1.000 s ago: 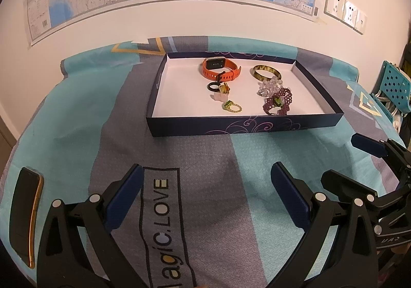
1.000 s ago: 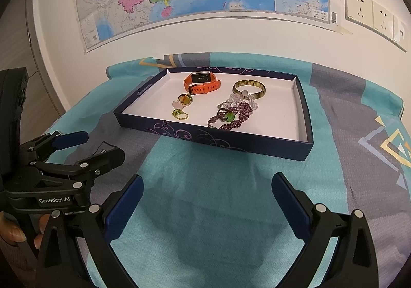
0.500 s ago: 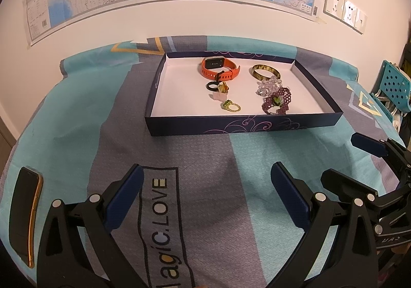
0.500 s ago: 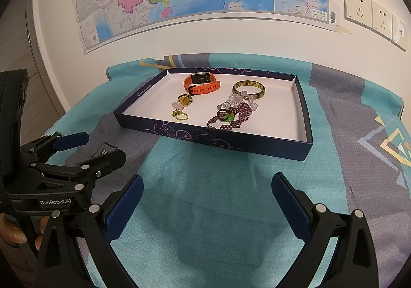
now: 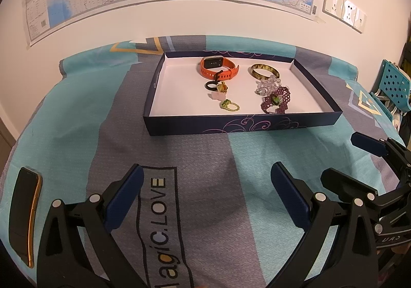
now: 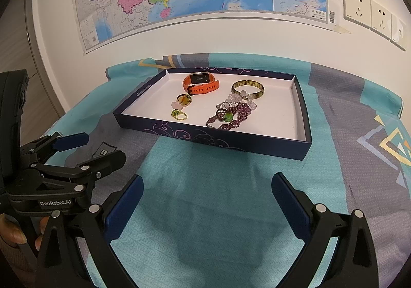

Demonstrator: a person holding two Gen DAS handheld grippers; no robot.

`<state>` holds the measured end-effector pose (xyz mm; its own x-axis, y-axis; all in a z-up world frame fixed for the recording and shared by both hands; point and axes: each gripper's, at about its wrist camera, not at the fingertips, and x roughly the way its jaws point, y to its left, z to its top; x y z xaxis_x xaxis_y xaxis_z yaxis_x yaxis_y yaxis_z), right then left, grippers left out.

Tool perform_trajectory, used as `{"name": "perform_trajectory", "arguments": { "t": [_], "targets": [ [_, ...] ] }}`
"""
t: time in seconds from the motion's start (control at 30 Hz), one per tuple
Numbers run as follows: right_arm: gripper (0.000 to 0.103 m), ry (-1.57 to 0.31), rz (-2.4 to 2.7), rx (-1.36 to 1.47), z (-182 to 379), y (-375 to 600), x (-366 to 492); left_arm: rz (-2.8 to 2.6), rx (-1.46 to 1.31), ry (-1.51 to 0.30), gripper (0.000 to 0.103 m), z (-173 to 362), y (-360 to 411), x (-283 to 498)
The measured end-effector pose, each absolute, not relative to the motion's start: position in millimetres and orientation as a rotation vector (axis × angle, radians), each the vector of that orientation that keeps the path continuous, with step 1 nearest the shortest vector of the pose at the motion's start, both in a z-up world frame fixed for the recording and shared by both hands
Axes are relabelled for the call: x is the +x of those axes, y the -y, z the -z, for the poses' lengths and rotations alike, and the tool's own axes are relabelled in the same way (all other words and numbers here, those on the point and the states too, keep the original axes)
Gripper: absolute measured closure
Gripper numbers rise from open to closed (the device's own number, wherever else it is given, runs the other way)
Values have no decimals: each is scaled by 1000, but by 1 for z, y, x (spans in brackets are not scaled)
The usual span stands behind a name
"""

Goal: Organize jewelry

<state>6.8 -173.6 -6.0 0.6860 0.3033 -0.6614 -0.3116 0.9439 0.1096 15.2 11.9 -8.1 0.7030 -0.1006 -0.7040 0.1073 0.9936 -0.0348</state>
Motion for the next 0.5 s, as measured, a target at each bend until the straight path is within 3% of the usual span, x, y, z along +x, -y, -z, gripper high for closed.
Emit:
{"name": "perform_trajectory", "arguments": {
  "t": [0.5],
  "targets": [
    [6,-742,-344,-14,6,174,7,119,7,-786,6,8,-12,15]
  ]
}}
